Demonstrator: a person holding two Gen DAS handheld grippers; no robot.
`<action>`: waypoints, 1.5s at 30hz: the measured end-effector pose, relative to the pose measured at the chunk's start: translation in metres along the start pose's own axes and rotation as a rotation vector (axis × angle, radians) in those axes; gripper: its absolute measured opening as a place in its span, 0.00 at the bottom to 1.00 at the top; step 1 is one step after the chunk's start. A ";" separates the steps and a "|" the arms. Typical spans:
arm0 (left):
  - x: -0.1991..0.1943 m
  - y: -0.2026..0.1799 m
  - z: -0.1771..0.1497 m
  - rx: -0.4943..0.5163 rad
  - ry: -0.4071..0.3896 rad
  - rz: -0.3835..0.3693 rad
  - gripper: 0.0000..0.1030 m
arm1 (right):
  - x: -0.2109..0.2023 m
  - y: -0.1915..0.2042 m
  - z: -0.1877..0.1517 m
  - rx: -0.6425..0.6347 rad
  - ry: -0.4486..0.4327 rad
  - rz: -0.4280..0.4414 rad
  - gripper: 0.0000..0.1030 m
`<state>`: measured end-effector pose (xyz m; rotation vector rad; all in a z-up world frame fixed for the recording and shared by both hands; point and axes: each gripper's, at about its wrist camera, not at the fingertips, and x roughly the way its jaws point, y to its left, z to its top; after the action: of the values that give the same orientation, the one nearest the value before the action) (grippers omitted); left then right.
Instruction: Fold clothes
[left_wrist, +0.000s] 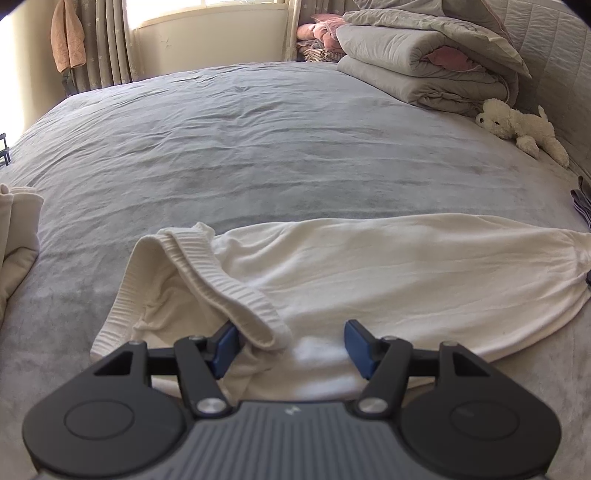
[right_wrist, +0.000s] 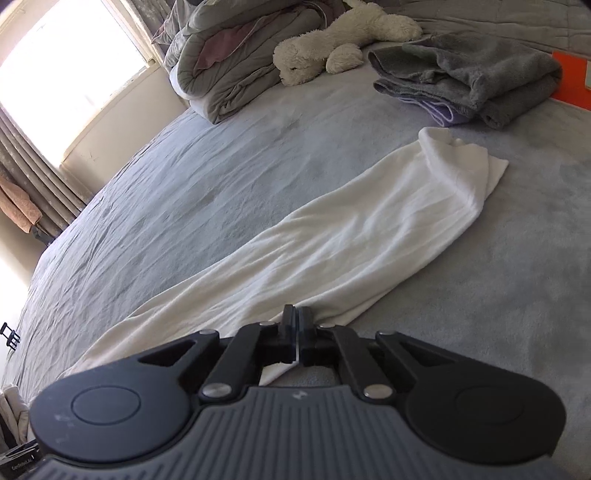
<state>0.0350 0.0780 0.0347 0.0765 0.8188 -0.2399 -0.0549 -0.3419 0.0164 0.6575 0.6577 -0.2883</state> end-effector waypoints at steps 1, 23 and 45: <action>-0.001 0.001 0.000 -0.004 0.004 -0.005 0.61 | -0.004 -0.003 0.001 0.007 -0.007 0.000 0.00; -0.002 0.001 0.000 0.004 0.011 -0.010 0.61 | 0.008 -0.022 0.010 0.221 0.012 0.060 0.31; -0.001 0.000 0.000 0.022 0.027 -0.007 0.61 | -0.009 -0.030 0.006 0.174 0.009 -0.014 0.01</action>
<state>0.0345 0.0786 0.0351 0.0975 0.8435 -0.2551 -0.0723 -0.3685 0.0120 0.8212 0.6505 -0.3590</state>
